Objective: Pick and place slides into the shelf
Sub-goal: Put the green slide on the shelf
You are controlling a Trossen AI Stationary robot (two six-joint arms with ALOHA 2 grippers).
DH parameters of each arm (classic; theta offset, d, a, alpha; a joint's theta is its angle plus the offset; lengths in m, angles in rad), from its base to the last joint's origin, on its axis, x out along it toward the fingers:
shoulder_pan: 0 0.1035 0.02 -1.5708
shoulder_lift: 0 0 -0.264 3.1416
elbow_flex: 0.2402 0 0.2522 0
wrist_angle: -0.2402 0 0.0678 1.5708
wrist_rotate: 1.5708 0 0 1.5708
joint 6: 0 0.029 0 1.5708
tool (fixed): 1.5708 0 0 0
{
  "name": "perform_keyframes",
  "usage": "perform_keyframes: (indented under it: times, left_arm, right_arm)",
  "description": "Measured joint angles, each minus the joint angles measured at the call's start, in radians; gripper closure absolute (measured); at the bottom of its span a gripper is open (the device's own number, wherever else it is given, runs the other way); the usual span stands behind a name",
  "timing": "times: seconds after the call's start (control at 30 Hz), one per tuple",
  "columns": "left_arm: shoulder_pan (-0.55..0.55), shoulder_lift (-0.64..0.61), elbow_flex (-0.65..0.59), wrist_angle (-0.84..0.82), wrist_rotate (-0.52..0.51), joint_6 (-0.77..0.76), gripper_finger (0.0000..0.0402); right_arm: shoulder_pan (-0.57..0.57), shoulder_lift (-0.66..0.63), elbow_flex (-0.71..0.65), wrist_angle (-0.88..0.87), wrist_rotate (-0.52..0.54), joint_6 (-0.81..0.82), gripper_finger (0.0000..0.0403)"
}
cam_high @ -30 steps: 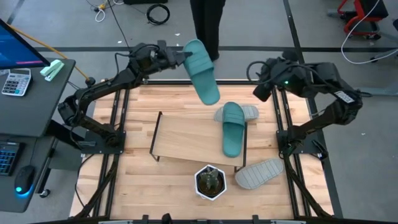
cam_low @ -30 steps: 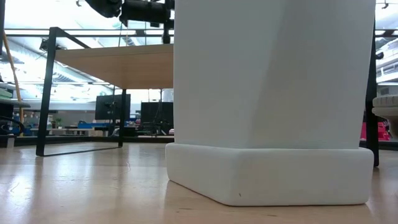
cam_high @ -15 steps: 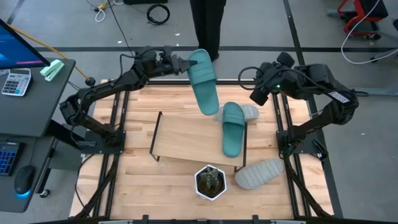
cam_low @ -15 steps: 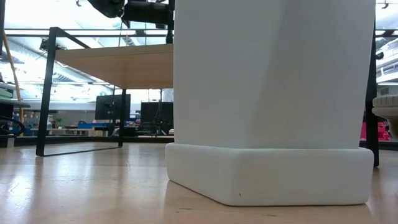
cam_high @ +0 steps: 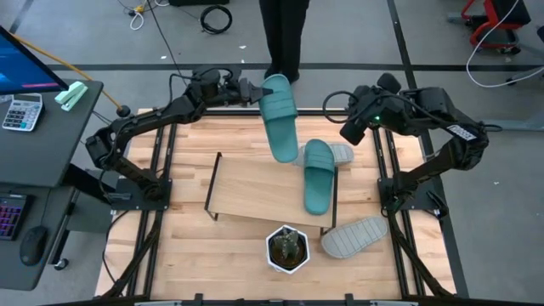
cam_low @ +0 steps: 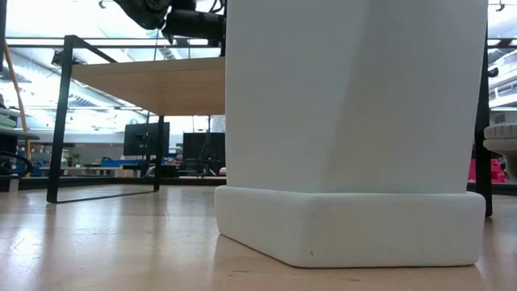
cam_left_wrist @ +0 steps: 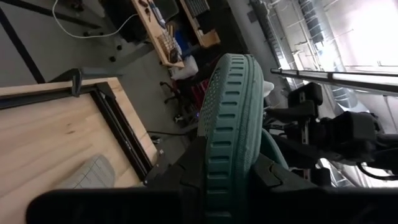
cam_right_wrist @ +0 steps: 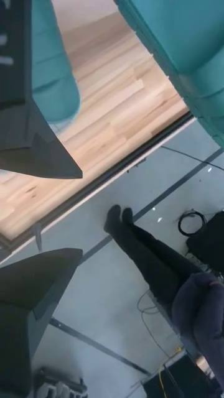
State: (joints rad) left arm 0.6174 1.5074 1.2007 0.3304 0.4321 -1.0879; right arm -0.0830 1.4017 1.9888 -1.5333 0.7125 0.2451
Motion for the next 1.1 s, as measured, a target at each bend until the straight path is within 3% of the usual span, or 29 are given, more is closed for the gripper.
perform_keyframes:
  times: [0.77, 1.1]
  left_arm:
    - [-0.054, 0.0, 0.0, -0.129, 0.002, 0.073, 0.0341]
    - [-0.11, 0.081, 0.001, -0.129, -0.033, 0.034, 0.0341]
  right_arm:
    - [0.0, -0.002, 0.0, -0.039, -0.019, 0.051, 0.0204]
    - [0.0, -0.004, 0.0, -0.038, -0.019, 0.052, 0.0204]
